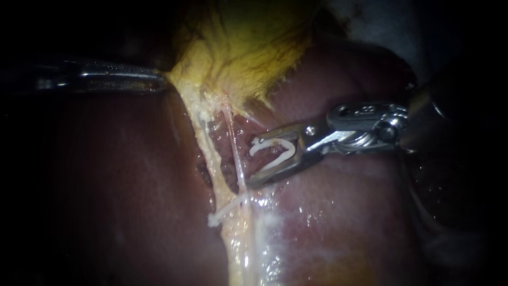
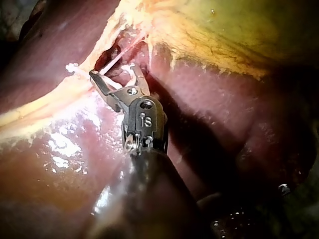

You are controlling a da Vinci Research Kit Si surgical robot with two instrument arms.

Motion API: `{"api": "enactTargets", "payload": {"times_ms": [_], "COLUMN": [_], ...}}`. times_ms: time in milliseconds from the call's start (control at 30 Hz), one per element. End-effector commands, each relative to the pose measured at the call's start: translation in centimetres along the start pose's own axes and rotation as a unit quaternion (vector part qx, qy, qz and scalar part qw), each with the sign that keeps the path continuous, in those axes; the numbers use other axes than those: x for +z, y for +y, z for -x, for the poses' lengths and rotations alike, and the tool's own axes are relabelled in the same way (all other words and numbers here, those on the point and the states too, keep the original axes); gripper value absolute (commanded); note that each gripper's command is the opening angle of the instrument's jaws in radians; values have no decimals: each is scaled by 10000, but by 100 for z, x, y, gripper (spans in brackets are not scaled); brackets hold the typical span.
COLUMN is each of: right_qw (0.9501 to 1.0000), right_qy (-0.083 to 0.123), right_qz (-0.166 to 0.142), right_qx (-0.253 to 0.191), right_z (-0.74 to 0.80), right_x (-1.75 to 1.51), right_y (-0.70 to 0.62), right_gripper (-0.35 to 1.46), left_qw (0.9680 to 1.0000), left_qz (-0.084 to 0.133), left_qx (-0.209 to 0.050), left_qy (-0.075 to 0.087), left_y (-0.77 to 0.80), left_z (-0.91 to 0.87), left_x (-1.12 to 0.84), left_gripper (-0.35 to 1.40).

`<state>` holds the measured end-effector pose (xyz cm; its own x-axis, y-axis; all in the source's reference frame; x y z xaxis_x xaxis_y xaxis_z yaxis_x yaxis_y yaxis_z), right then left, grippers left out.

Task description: Clipping second clip left tube

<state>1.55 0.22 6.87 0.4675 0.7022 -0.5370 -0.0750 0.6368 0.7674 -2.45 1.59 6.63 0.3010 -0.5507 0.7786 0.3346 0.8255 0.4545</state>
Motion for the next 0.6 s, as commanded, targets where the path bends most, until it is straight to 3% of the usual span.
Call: {"api": "enactTargets", "payload": {"times_ms": [33, 233, 600], "right_qw": [10000, 9963, 9896], "right_qy": [38, 151, 244], "right_qz": [-88, -846, -1383], "right_qx": [-8, -83, -322], "right_z": [-1, -5, -3], "right_x": [0, 5, 29], "right_y": [-3, -16, -17], "right_gripper": [61, 60, 58], "left_qw": [10000, 10000, 10000], "left_qz": [-1, 0, 0], "left_qx": [-1, -1, -1], "left_qy": [0, 0, 0], "left_y": [0, 0, 0], "left_z": [0, 0, 0], "left_x": [0, 0, 0], "left_gripper": [-35, -35, -35]}}
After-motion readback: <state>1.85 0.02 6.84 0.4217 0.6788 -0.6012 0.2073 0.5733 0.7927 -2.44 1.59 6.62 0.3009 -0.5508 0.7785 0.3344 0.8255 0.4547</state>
